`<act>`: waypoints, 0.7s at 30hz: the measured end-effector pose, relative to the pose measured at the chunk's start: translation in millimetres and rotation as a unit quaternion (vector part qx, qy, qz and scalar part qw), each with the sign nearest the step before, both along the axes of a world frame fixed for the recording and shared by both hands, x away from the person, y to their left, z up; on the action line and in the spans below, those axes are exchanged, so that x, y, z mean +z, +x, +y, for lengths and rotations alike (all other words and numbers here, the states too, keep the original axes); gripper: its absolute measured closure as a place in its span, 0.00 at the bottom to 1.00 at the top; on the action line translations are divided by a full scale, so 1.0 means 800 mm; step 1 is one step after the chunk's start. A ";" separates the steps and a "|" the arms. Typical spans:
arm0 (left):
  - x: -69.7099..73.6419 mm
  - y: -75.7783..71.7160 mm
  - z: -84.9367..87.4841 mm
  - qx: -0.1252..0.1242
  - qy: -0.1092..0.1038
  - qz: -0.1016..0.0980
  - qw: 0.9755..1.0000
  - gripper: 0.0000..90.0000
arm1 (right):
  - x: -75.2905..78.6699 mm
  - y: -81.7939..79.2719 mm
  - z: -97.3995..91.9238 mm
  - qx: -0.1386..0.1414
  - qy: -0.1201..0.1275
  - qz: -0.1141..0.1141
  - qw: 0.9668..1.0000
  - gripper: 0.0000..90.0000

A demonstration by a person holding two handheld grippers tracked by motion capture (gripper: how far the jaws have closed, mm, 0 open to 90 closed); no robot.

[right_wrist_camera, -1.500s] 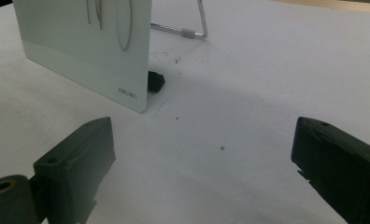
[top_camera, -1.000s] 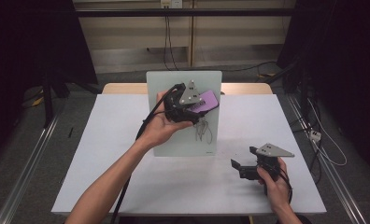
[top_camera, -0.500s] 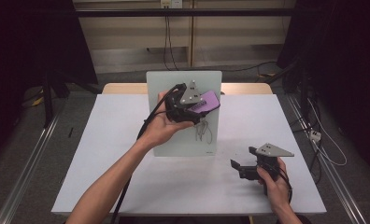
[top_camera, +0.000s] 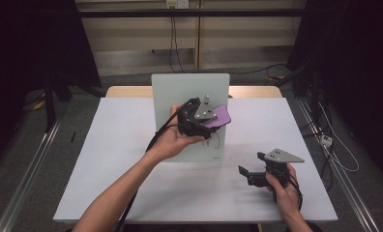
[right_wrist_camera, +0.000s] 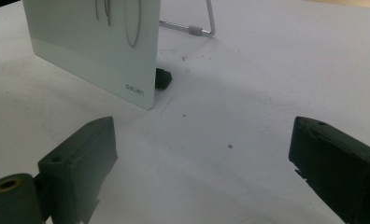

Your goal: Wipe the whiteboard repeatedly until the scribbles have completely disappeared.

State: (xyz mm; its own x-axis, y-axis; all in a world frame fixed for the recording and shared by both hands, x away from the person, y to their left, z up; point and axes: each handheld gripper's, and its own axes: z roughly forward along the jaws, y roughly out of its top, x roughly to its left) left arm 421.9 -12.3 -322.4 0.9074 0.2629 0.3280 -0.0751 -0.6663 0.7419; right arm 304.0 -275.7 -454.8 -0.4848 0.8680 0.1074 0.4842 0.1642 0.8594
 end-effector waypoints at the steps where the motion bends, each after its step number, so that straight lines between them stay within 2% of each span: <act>1: 0.000 -0.001 0.000 0.002 0.000 0.000 1.000 0.46 | 0.000 0.000 0.000 -0.001 0.001 0.000 1.000 0.09; 4: 0.002 0.001 0.002 0.002 0.001 0.003 1.000 0.46 | 0.000 0.000 -0.001 -0.001 0.001 0.000 1.000 0.09; 8: 0.012 0.006 0.013 0.010 -0.015 0.001 1.000 0.46 | 0.000 0.000 -0.001 0.000 0.001 0.000 1.000 0.09; 13: 0.037 0.017 0.033 0.030 -0.051 0.004 0.998 0.46 | 0.000 0.000 0.000 0.000 0.000 0.001 1.000 0.09; 21: 0.064 0.027 0.038 0.049 -0.077 -0.010 0.996 0.46 | -0.001 0.001 0.001 0.001 -0.001 0.002 1.000 0.09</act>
State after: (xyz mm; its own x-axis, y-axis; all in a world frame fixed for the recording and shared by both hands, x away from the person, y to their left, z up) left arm 443.8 18.3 -271.0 0.8682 0.3988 0.2953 -0.0309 -0.5504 0.8344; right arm 304.9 -275.2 -455.2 -0.4856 0.8676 0.1068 0.4875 0.1674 0.8569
